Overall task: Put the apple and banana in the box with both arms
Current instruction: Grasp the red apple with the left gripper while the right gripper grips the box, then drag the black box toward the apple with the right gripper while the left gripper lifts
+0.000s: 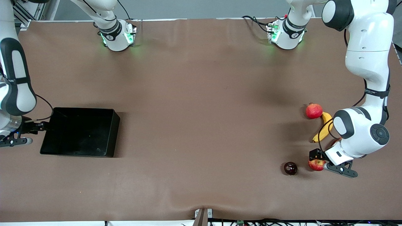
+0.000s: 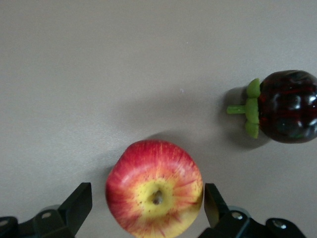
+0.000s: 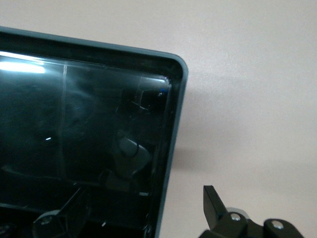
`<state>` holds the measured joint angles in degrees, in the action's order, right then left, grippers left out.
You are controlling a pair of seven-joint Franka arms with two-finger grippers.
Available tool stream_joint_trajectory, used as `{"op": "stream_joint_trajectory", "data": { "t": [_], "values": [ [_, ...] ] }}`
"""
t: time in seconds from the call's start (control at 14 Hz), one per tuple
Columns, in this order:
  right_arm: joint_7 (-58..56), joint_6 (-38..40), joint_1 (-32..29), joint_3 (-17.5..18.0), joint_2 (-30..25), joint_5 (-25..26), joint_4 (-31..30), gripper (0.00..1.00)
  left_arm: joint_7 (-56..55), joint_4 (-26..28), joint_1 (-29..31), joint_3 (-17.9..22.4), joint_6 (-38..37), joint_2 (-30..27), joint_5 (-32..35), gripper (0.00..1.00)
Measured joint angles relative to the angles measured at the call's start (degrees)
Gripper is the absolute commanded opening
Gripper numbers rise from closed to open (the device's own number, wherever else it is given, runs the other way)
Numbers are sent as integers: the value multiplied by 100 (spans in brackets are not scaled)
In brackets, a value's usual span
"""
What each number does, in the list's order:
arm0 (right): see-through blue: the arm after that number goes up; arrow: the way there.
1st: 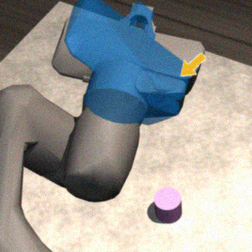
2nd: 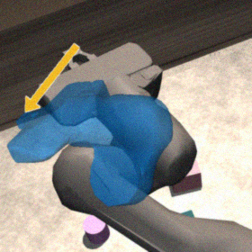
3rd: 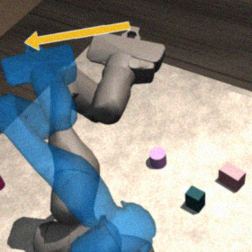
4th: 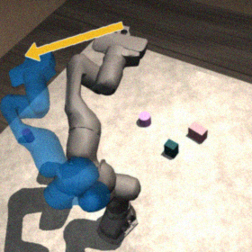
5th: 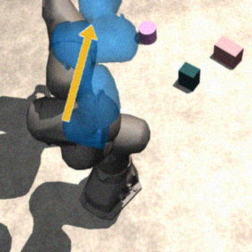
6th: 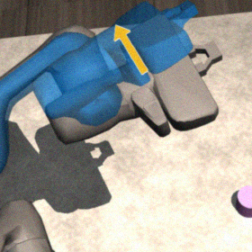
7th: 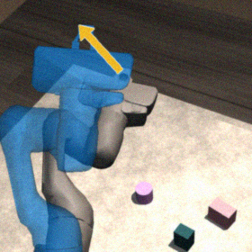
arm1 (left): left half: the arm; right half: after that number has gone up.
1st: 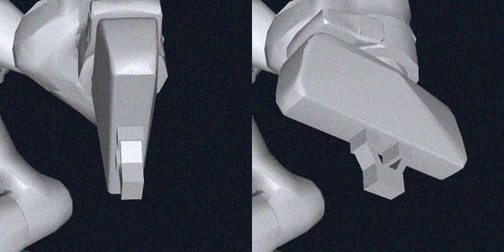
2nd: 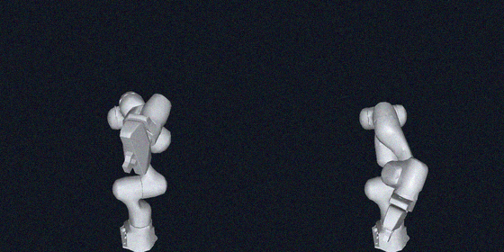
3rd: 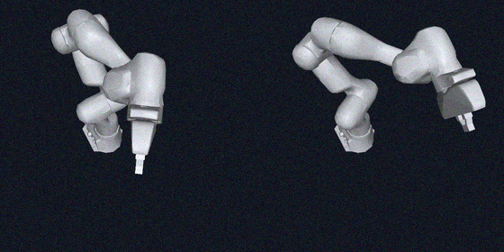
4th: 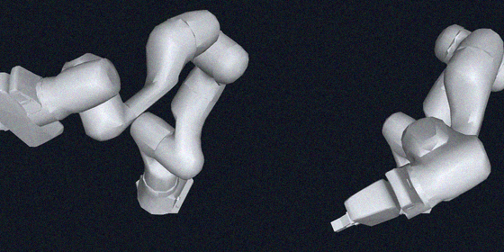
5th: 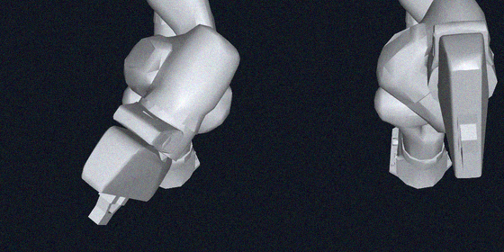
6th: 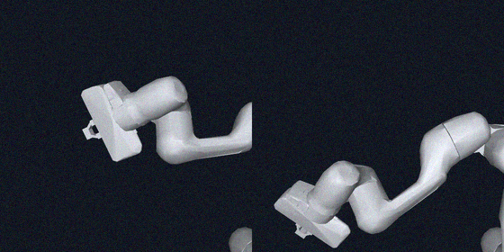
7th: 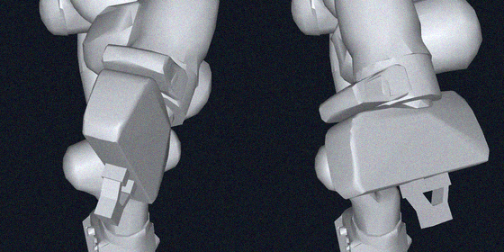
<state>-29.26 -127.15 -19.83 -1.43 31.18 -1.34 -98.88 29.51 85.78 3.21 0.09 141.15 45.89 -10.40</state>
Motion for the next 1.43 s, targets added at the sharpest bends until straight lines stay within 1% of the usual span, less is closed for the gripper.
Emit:
{"op": "stream_joint_trajectory", "data": {
  "t": [0.07, 0.14, 0.21, 0.29, 0.36, 0.71, 0.86, 1.07, 1.29, 1.43],
  "values": [
    [-59, -149, -41, 0, 139, -1, 0, 100, 0, -1, -2, 0, 20, 16, -43, 67],
    [-105, -271, -84, -1, 273, -7, 1, 100, 0, -1, -4, -1, 44, 26, -60, 31],
    [-146, -350, -115, -1, 389, -29, 5, 56, 0, -2, -8, -1, 52, 27, -67, 0],
    [-168, -389, -128, -1, 467, -61, 8, 17, 0, -8, -14, -4, 57, 27, -75, 0],
    [-174, -394, -129, 2, 506, -82, 18, 0, -1, -25, -23, -6, 62, 24, -79, 0],
    [-185, -393, -129, 22, 514, -95, 58, 0, -88, -79, -25, -9, 2, -5, -93, 0],
    [-194, -377, -129, 31, 514, -103, 65, 0, -371, -168, -24, -9, -392, -168, -99, 0],
    [-321, -338, -126, 69, 496, -160, 127, 0, -901, -216, -45, -9, -1246, -678, -99, 0],
    [-368, -242, -122, 108, 366, -163, 281, 0, -1319, -210, -48, 4, -1831, -1045, -99, 0],
    [-389, 92, -119, 317, 124, -167, 384, 0, -1634, -206, -47, 9, -2097, -1194, -82, 0]
  ]
}}
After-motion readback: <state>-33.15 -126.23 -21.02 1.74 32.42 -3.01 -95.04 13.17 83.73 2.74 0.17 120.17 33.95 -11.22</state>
